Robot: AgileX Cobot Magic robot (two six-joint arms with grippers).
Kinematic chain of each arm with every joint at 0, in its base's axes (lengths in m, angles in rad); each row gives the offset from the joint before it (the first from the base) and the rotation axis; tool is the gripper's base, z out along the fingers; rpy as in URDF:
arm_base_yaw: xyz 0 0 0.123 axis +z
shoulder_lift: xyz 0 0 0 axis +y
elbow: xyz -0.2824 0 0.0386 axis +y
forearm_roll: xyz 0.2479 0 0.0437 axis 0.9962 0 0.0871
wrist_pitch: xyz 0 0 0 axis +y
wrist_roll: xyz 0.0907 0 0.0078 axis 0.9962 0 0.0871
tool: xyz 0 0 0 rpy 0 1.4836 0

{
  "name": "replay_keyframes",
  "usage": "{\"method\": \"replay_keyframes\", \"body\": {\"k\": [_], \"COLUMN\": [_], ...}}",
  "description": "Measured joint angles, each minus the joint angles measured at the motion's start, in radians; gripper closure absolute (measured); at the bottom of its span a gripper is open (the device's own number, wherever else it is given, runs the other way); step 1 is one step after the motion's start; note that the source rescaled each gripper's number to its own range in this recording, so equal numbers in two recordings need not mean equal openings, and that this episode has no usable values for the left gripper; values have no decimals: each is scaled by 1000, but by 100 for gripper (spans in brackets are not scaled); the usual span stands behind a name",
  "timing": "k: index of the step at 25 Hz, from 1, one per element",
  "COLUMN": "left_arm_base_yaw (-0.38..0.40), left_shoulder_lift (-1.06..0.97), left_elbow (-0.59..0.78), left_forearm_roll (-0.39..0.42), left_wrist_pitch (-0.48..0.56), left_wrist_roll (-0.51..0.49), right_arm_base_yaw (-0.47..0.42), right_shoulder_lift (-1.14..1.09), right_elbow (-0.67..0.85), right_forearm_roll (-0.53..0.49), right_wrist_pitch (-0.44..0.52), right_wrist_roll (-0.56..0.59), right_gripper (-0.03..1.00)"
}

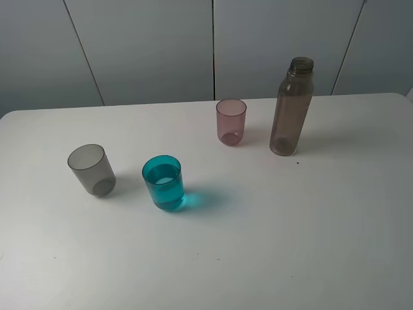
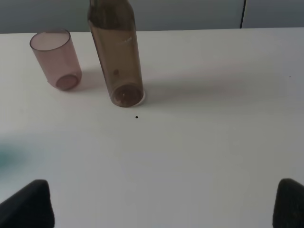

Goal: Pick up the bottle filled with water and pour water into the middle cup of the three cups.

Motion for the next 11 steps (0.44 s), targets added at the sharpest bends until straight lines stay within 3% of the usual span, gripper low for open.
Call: {"method": "replay_keyframes", "body": {"k": [11], "left_arm_base_yaw": [0], "left_shoulder_lift": [0], "left_elbow": [0], "left_forearm_roll": [0], "left_wrist_pitch": [0], "left_wrist_roll": [0], "right_arm_base_yaw": [0], "right_shoulder_lift": [0], "right_elbow": [0], "right_forearm_roll": [0], "right_wrist_pitch": [0], "right_wrist_roll": [0], "right_gripper": [-3]}}
